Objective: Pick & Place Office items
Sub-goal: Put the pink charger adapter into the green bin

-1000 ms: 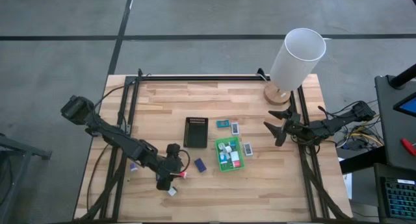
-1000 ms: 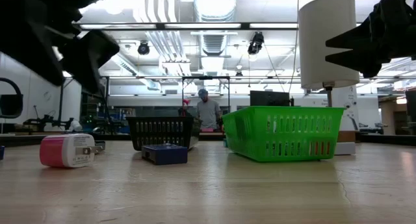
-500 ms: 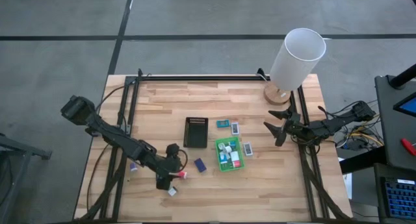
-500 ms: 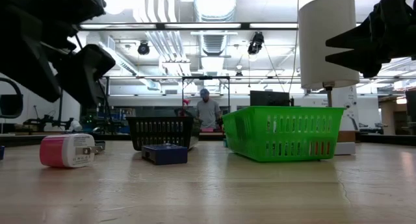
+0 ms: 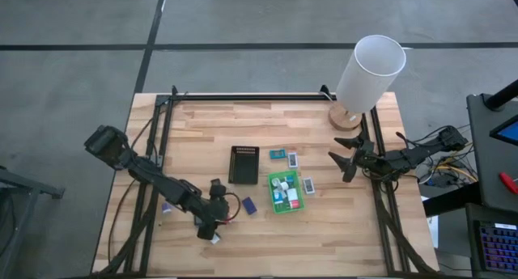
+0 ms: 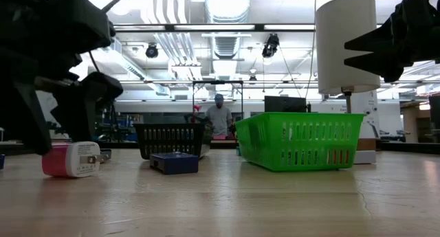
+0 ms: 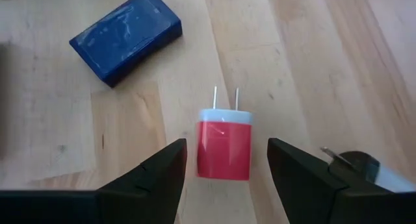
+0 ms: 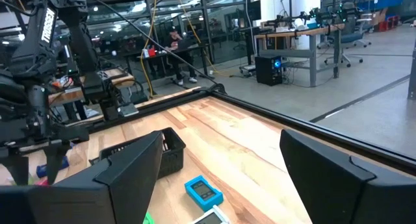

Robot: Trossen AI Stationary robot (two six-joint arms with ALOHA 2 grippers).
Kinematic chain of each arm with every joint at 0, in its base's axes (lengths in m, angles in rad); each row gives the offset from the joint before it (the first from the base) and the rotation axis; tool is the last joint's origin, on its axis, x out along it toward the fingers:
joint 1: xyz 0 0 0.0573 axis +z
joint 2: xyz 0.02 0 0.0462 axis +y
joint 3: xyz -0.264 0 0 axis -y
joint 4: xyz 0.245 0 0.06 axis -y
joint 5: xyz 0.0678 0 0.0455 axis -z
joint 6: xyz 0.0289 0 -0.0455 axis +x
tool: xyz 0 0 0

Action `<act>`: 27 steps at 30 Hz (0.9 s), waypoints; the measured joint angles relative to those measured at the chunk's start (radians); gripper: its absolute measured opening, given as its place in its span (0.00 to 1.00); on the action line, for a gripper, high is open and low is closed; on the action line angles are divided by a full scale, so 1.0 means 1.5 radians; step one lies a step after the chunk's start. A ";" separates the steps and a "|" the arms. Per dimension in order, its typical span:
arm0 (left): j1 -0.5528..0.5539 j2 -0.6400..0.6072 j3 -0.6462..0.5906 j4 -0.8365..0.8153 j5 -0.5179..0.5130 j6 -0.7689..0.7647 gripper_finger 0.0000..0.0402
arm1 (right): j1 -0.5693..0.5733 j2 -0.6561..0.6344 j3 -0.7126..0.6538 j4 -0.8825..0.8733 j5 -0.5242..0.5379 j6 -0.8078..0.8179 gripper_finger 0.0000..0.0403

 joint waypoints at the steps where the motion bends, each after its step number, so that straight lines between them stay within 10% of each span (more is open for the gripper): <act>1: 0.000 0.004 0.000 0.003 0.000 0.000 0.55 | 0.000 0.000 0.000 0.000 0.000 0.000 0.77; 27: 0.005 0.043 -0.002 0.037 -0.005 -0.001 0.33 | 0.000 0.001 0.000 0.000 0.000 0.000 0.78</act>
